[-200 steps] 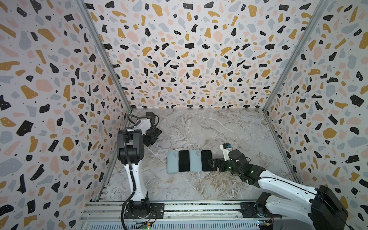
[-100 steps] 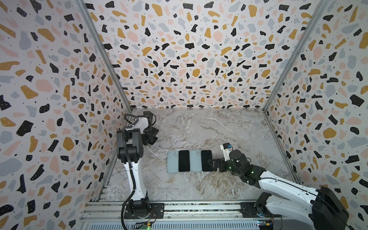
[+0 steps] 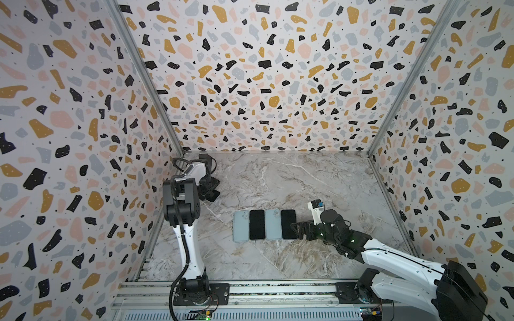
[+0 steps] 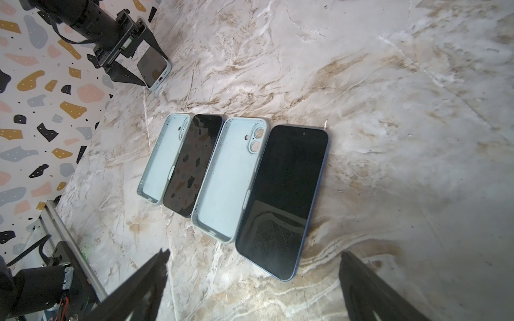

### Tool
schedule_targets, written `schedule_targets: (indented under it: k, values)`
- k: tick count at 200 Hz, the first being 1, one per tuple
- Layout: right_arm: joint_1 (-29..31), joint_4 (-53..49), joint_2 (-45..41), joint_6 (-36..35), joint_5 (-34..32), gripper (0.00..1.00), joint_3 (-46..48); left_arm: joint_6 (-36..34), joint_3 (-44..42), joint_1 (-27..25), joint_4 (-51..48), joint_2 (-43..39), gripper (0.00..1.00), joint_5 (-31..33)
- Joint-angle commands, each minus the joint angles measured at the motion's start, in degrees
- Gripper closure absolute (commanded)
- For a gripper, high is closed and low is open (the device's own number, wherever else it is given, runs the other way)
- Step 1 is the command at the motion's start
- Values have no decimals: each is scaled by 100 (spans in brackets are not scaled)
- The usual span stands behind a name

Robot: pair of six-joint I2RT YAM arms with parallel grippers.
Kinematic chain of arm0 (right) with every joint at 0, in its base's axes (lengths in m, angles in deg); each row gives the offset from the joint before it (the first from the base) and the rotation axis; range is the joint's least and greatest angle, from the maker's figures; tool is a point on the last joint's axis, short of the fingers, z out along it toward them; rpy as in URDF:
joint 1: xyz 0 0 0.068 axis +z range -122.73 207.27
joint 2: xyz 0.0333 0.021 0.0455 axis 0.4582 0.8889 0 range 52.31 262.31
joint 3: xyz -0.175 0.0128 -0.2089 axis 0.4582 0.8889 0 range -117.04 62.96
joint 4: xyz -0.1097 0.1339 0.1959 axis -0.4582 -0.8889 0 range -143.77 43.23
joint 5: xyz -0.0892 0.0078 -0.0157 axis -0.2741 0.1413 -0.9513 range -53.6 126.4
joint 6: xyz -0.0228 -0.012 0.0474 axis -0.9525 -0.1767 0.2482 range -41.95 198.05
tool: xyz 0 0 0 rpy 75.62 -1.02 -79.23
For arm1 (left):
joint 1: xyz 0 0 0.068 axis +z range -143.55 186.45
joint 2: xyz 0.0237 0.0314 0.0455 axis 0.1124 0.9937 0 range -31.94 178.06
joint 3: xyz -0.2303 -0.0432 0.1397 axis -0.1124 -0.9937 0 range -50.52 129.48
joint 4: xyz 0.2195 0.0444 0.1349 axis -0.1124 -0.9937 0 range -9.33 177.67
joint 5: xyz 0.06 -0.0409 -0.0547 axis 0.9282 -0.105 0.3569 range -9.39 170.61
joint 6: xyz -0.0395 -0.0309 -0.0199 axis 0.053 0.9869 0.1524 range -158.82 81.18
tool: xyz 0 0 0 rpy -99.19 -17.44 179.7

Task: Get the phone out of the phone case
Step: 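Lift the cased phone with the left gripper and carry it toward the right gripper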

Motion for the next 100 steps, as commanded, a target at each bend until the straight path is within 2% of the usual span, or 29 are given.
schedule_targets:
  k: [1,73,100]
  values:
    - [24,16,-114,-55,-74,3,-2,-90,14,63,-56,185,19,-136]
    - [25,-5,-115,-107,-73,3,-138,-200,-381,63,135,-158,21,-190]
    - [25,12,-106,-116,-65,2,-149,-225,-702,63,397,-423,27,-375]
